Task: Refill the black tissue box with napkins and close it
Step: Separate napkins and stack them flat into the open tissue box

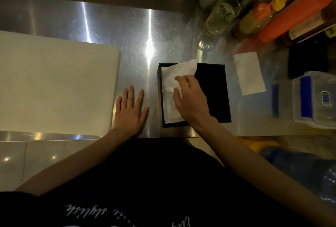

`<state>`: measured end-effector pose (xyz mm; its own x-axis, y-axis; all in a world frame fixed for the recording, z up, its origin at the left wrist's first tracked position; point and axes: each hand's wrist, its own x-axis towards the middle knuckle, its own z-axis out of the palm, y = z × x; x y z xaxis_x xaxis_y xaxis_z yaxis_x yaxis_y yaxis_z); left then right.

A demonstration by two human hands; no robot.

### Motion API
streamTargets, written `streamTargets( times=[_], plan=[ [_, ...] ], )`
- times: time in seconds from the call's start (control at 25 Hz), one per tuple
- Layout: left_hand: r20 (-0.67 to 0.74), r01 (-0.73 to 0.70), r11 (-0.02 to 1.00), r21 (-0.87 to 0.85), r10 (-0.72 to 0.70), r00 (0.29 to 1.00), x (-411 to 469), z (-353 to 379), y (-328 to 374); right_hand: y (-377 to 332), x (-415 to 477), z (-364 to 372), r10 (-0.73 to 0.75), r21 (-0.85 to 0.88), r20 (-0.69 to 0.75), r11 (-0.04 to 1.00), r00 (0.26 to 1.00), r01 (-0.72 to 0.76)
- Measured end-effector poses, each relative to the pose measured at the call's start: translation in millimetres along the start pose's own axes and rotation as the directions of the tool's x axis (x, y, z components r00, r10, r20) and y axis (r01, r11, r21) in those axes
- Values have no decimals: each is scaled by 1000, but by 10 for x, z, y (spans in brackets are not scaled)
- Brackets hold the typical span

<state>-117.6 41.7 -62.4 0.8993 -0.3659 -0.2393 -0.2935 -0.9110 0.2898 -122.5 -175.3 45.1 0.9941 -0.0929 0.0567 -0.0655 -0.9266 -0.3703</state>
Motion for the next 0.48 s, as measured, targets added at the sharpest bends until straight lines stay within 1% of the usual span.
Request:
streamTargets(
  times=[0.04, 0.08, 0.16, 0.28, 0.36, 0.48],
  plan=[
    [-2, 2, 1000, -2, -2, 1000, 2, -2, 2, 25, 26, 68, -48, -69, 22, 996, 999, 50],
    [-4, 5, 1000, -3, -5, 1000, 4, -1, 6, 59, 46, 152, -66, -119, 86, 990, 994, 76],
    [2, 5, 1000, -1, -5, 1000, 6, -5, 17, 132, 56, 316, -41, -173, 247, 981, 968, 85],
    [8, 5, 1000, 3, -5, 1000, 5, -15, 42, 190, 17, 485, 45, -200, 398, 979, 916, 39],
    [5, 10, 1000, 6, -10, 1000, 17, -20, 48, 189, 0, 549, 88, -179, 468, 984, 879, -3],
    [-1, 0, 1000, 10, 0, 1000, 47, -28, 73, 220, 0, 581, 110, -201, 494, 980, 862, -10]
  ],
)
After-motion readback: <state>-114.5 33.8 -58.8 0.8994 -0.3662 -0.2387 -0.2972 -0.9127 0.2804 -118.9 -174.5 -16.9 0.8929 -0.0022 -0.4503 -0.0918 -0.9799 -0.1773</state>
